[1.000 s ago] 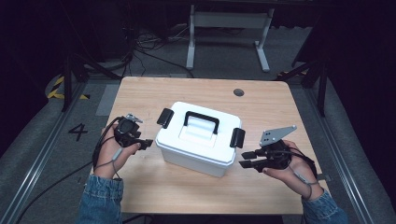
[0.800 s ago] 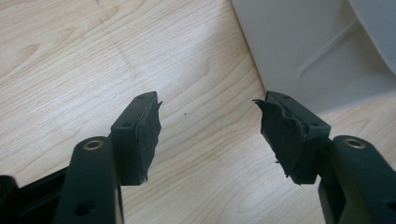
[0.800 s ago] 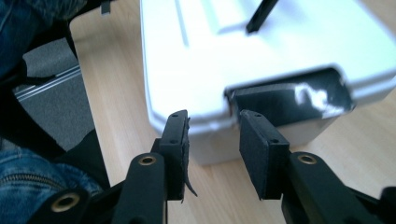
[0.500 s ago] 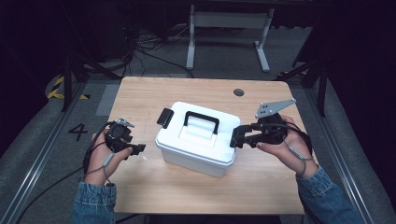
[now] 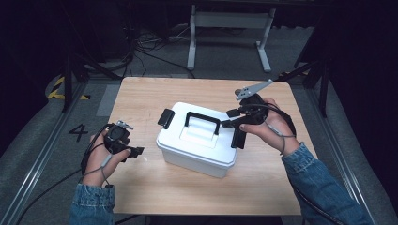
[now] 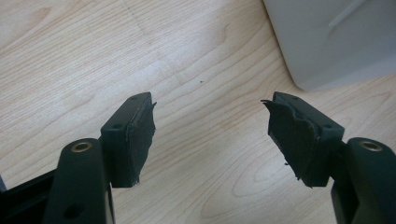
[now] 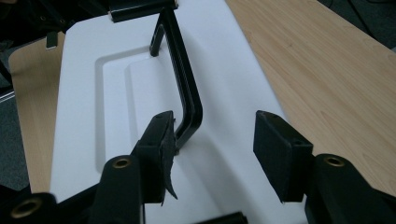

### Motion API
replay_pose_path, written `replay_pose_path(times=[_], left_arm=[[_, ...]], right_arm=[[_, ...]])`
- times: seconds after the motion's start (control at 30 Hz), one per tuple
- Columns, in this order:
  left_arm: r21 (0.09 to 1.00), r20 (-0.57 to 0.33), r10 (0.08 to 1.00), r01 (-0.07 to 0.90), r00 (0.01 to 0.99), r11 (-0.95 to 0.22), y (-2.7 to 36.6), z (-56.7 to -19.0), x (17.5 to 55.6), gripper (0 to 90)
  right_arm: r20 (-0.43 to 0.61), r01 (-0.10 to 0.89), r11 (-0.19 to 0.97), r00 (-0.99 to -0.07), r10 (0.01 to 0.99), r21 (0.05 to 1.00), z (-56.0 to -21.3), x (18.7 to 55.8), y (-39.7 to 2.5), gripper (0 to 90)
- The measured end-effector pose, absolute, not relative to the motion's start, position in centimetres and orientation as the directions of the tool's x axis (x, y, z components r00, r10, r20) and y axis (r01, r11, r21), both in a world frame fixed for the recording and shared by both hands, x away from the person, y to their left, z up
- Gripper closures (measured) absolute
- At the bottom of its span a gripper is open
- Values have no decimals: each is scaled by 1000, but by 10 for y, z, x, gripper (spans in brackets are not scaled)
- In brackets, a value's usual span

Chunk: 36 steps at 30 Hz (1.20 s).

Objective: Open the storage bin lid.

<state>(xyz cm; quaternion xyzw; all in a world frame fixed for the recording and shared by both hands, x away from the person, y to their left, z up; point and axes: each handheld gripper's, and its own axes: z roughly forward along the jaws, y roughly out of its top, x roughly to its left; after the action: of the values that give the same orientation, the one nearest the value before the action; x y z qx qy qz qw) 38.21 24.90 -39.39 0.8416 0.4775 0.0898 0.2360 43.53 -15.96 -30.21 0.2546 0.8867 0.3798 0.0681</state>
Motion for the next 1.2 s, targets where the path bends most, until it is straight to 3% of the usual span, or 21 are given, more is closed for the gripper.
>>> replay_pose_path(times=[0.5,0.6,0.73,1.2], left_arm=[[474,-79,850,770,520,-427,252,-395,382,321],[476,-81,851,770,519,-425,252,-395,382,318],[474,-81,850,770,521,-427,252,-396,383,317],[469,-82,845,769,528,-435,251,-396,384,315]], right_arm=[[73,389,661,-889,453,642,-314,450,-118,589],[69,382,673,-894,443,633,-315,450,-114,634],[56,372,700,-901,430,610,-314,450,-108,771],[56,307,746,-938,341,591,-308,442,-103,839]])
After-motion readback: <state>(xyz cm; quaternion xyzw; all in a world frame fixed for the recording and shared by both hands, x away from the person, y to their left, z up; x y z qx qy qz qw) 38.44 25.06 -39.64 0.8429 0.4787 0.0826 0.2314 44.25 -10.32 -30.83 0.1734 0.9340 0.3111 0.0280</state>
